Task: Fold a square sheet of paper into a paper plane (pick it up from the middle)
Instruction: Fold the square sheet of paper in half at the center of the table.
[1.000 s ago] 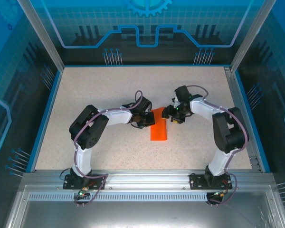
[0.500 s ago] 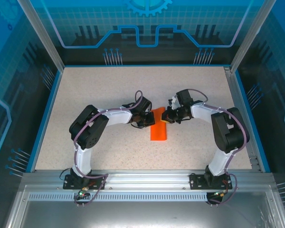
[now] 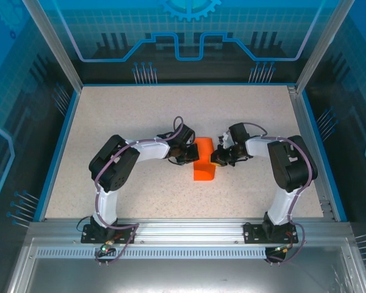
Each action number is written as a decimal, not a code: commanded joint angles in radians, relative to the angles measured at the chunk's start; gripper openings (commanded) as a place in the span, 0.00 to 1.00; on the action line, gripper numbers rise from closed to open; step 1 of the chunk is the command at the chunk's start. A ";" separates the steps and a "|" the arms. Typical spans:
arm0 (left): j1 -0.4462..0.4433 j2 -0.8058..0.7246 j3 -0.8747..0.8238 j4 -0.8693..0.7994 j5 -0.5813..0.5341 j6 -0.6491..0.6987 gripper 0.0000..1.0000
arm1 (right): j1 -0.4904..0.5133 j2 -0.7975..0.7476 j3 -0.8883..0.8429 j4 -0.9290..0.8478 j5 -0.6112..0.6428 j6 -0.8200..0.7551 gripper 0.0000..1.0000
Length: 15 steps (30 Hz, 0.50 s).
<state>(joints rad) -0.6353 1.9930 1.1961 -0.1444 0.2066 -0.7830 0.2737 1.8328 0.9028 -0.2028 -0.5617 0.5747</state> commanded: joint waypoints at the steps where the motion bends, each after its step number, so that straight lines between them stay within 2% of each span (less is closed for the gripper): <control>1: -0.011 0.033 -0.017 -0.043 -0.009 0.013 0.00 | -0.018 0.031 -0.040 0.014 0.009 -0.060 0.06; 7: -0.011 0.031 -0.021 -0.042 -0.008 0.014 0.00 | -0.020 0.033 -0.070 0.028 0.015 -0.083 0.06; 15: -0.011 0.033 -0.020 -0.045 -0.008 0.017 0.00 | -0.020 -0.081 -0.069 0.087 -0.103 -0.043 0.06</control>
<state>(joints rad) -0.6361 1.9934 1.1961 -0.1444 0.2066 -0.7830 0.2607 1.7935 0.8543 -0.1364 -0.6128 0.5228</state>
